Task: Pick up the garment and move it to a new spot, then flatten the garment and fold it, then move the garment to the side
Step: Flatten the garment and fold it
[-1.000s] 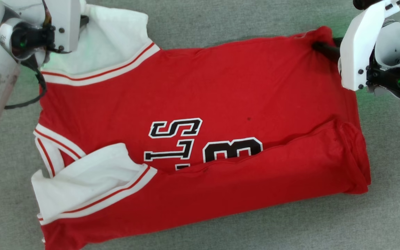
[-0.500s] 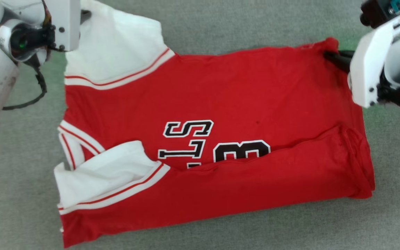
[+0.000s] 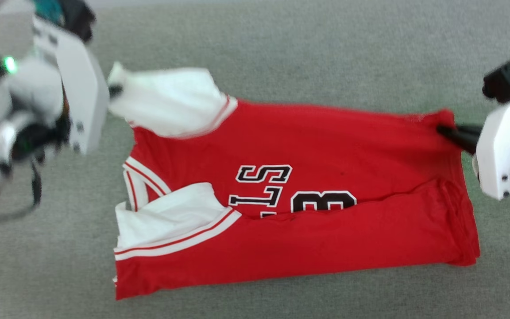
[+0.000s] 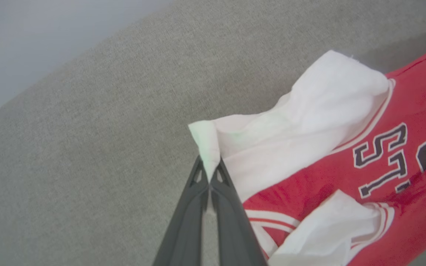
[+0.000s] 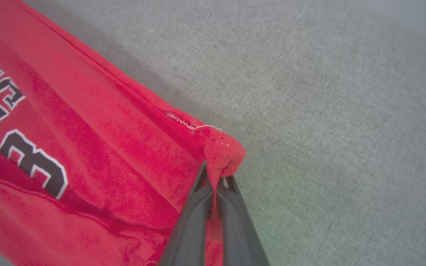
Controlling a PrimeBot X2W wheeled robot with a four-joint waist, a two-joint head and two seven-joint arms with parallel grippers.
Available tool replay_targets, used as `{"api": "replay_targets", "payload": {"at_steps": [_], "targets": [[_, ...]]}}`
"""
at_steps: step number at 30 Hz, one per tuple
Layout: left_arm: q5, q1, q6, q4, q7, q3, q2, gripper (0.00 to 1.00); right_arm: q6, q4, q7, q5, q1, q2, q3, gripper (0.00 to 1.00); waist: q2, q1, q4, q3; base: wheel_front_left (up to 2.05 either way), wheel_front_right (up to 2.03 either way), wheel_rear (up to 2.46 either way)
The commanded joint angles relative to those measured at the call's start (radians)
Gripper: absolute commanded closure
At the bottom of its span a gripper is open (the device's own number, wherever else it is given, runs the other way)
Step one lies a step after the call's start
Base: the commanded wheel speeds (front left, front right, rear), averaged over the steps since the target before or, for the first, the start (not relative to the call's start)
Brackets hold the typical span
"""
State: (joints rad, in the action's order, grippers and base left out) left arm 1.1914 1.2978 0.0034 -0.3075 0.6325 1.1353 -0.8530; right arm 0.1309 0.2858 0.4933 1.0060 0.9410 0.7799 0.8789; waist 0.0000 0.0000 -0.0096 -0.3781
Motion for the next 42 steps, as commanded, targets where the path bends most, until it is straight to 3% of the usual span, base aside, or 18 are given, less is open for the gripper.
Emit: {"api": "replay_targets", "payload": {"at_steps": [1, 6, 8, 11, 16, 24, 26, 27, 28, 29, 30, 31, 42], "targets": [[0.002, -0.042, 0.036, 0.065, 0.004, 0.007, -0.034, 1.00, -0.001, -0.017, 0.001, 0.014, -0.033, 0.018, 0.006, 1.00, 0.0000, 0.0000, 0.029, 0.046, 0.00, 0.00, 0.00], [0.026, -0.185, 0.180, 0.349, -0.004, 0.036, -0.157, 1.00, -0.001, -0.073, 0.009, 0.044, -0.138, 0.076, 0.013, 1.00, 0.0000, 0.0000, 0.045, 0.084, 0.00, 0.00, 0.00], [0.037, -0.237, 0.222, 0.414, -0.009, 0.054, -0.183, 1.00, -0.001, -0.088, 0.021, 0.056, -0.186, 0.092, 0.013, 1.00, 0.0000, 0.0000, 0.049, 0.093, 0.00, 0.00, 0.00], [0.063, -0.320, 0.250, 0.465, -0.033, 0.076, -0.198, 1.00, -0.001, -0.096, 0.040, 0.082, -0.256, 0.100, 0.005, 1.00, 0.0000, 0.0000, 0.053, 0.102, 0.00, 0.00, 0.00], [0.096, -0.411, 0.230, 0.423, -0.088, 0.094, -0.158, 1.00, -0.001, -0.081, 0.052, 0.065, -0.323, 0.071, -0.006, 1.00, 0.0000, 0.0000, 0.055, 0.113, 0.00, 0.00, 0.00], [0.137, -0.466, 0.133, 0.232, -0.125, 0.106, -0.052, 1.00, -0.001, -0.018, 0.094, 0.038, -0.343, -0.006, -0.002, 1.00, 0.0000, 0.0000, 0.049, 0.142, 0.00, 0.00, 0.00], [0.145, -0.472, 0.114, 0.196, -0.131, 0.107, -0.033, 0.85, -0.001, -0.006, 0.102, 0.037, -0.347, -0.022, -0.002, 1.00, 0.0000, 0.0000, 0.050, 0.155, 0.00, 0.00, 0.00], [0.144, -0.473, 0.108, 0.181, -0.129, 0.109, -0.029, 0.70, -0.001, -0.003, 0.101, 0.031, -0.345, -0.027, -0.002, 1.00, 0.0000, 0.0000, 0.050, 0.161, 0.00, 0.00, 0.00], [0.137, -0.470, 0.102, 0.169, -0.129, 0.109, -0.026, 0.53, -0.001, 0.001, 0.105, 0.029, -0.343, -0.030, -0.003, 0.81, 0.0000, 0.0000, 0.051, 0.167, 0.00, 0.00, 0.00], [0.138, -0.469, 0.102, 0.159, -0.136, 0.105, -0.020, 0.00, -0.001, 0.006, 0.103, 0.030, -0.342, -0.035, -0.008, 0.58, 0.0000, 0.0000, 0.053, 0.173, 0.00, 0.00, 0.00], [0.140, -0.467, 0.098, 0.150, -0.141, 0.102, -0.013, 0.00, -0.001, 0.009, 0.099, 0.021, -0.340, -0.037, -0.012, 0.39, 0.0000, 0.0000, 0.055, 0.181, 0.00, 0.00, 0.00], [0.141, -0.466, 0.095, 0.143, -0.145, 0.102, -0.009, 0.00, -0.001, 0.013, 0.099, 0.017, -0.340, -0.039, -0.014, 0.00, 0.0000, 0.0000, 0.056, 0.189, 0.00, 0.00, 0.00], [0.146, -0.504, 0.106, 0.137, -0.241, 0.070, -0.017, 0.00, -0.001, 0.030, 0.115, 0.041, -0.371, -0.068, -0.050, 0.00, 0.0000, 0.0000, 0.059, 0.297, 0.00, 0.00, 0.00]]}}
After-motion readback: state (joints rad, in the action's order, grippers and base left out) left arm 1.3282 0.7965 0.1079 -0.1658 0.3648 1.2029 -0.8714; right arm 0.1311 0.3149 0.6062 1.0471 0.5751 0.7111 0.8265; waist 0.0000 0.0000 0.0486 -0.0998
